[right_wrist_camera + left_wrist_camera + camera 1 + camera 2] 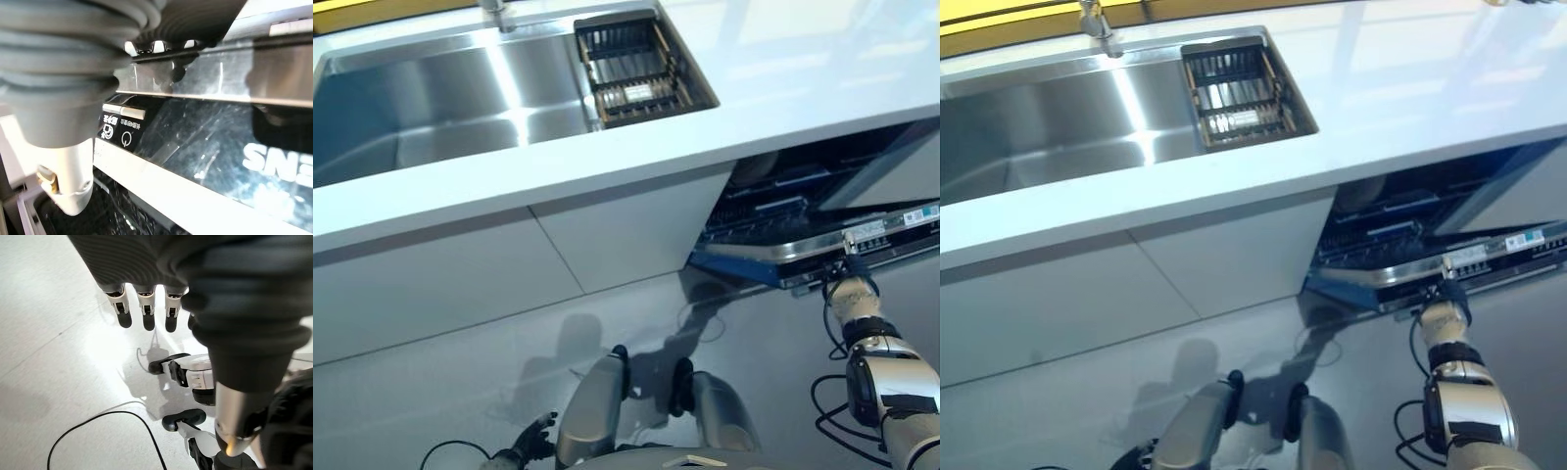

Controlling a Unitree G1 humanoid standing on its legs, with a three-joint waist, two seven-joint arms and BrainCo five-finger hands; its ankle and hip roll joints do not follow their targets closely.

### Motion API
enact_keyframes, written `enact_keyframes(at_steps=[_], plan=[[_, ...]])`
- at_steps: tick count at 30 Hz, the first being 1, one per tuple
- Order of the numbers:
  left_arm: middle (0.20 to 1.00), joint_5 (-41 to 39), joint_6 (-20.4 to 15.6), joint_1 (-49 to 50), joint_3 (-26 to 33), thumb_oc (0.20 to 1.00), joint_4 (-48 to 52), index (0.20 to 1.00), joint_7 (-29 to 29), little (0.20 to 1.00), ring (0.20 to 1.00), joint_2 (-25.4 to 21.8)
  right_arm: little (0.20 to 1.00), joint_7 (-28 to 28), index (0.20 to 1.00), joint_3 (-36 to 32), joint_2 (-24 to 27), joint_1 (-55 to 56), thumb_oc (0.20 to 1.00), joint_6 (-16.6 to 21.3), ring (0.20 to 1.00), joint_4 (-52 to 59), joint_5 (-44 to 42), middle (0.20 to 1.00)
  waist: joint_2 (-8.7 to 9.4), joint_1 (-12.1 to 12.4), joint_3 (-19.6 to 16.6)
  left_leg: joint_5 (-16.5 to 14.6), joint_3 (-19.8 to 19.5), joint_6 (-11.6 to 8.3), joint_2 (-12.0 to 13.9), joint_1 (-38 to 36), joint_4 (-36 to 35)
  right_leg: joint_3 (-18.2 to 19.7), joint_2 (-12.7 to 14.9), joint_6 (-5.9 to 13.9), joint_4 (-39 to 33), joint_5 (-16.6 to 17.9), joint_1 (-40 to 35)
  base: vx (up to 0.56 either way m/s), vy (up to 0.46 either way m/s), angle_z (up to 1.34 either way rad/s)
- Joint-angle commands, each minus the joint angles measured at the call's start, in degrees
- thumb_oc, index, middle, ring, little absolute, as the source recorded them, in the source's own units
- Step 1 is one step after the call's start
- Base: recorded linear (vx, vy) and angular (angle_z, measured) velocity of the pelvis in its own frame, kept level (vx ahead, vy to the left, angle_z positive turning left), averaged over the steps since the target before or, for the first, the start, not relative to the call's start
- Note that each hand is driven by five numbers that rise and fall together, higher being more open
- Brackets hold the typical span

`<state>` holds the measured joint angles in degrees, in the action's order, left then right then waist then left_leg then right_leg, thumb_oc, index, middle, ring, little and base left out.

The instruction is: Pick up plates and place into dishwasher.

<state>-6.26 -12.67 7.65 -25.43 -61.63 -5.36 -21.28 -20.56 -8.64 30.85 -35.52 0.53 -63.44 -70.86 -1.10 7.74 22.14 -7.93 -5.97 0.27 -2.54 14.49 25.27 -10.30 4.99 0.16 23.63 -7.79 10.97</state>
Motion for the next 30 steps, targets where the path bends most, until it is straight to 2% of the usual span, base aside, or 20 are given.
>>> enact_keyframes(at_steps=[1,5,11,14,20,25,30], plan=[[1.000,1.09,0.39,1.00,1.41,1.000,2.74,1.000,-0.56,1.000,1.000,-4.16,1.000,5.81,1.000,4.23,2.10,-8.50,1.000,1.19,1.000,4.93,0.20,1.000,2.86,4.27,-2.22,-1.65,0.06,1.85,0.24,1.15,1.06,2.90,1.78,4.19,-7.10,6.13,-4.83,0.05,-0.020,0.17],[1.000,1.33,1.42,0.91,2.64,1.000,3.77,1.000,-0.84,1.000,1.000,-5.73,1.000,6.66,1.000,4.19,2.03,-9.73,1.000,3.09,1.000,7.45,-0.79,1.000,4.34,5.35,-2.12,-1.02,-0.60,1.79,0.22,0.45,-1.28,2.17,1.53,4.71,-9.18,6.83,-5.77,0.04,-0.029,0.22],[1.000,0.82,1.53,0.69,3.93,1.000,4.34,1.000,-0.85,1.000,1.000,-7.35,1.000,9.68,1.000,5.70,4.40,-13.24,1.000,0.53,1.000,6.03,0.33,1.000,6.26,6.85,-1.56,-0.23,-1.01,1.73,0.65,0.49,-3.33,0.99,1.18,5.17,-11.64,8.00,-6.43,-0.01,-0.033,0.16],[1.000,0.58,0.56,0.54,4.51,1.000,3.97,1.000,-0.55,1.000,1.000,-7.81,1.000,12.83,1.000,7.15,5.54,-15.53,1.000,0.39,1.000,4.38,0.09,1.000,6.89,7.81,-1.00,0.31,-1.08,1.71,0.82,0.76,-4.32,0.12,1.14,5.20,-12.24,8.14,-6.47,-0.06,-0.010,0.16],[1.000,1.42,-0.48,1.43,5.85,1.000,3.22,1.000,-0.42,1.000,1.000,-8.07,1.000,20.96,1.000,7.66,5.78,-17.25,1.000,-1.04,1.000,3.96,-6.43,1.000,7.18,9.23,-0.57,0.59,-1.00,1.50,0.93,1.12,-4.83,-2.09,1.37,4.87,-11.99,7.46,-6.82,0.00,0.028,0.02],[1.000,2.56,-1.47,2.42,6.76,1.000,2.58,1.000,-0.30,1.000,1.000,-7.85,1.000,22.17,1.000,6.42,4.55,-16.93,1.000,-1.37,1.000,4.38,-10.96,1.000,7.63,10.10,-0.69,0.02,-0.75,1.61,0.77,0.85,-4.68,-2.93,1.75,5.14,-12.27,7.37,-7.62,0.03,0.027,0.07],[1.000,2.81,-3.03,3.50,7.22,1.000,1.96,1.000,0.31,1.000,1.000,-7.22,1.000,20.36,1.000,6.32,4.90,-16.97,1.000,-0.76,1.000,3.69,-8.35,1.000,8.42,10.02,-1.68,0.23,-0.18,1.59,1.13,-0.71,-6.40,-3.14,2.09,5.57,-13.38,7.89,-8.47,0.04,0.035,0.07]])
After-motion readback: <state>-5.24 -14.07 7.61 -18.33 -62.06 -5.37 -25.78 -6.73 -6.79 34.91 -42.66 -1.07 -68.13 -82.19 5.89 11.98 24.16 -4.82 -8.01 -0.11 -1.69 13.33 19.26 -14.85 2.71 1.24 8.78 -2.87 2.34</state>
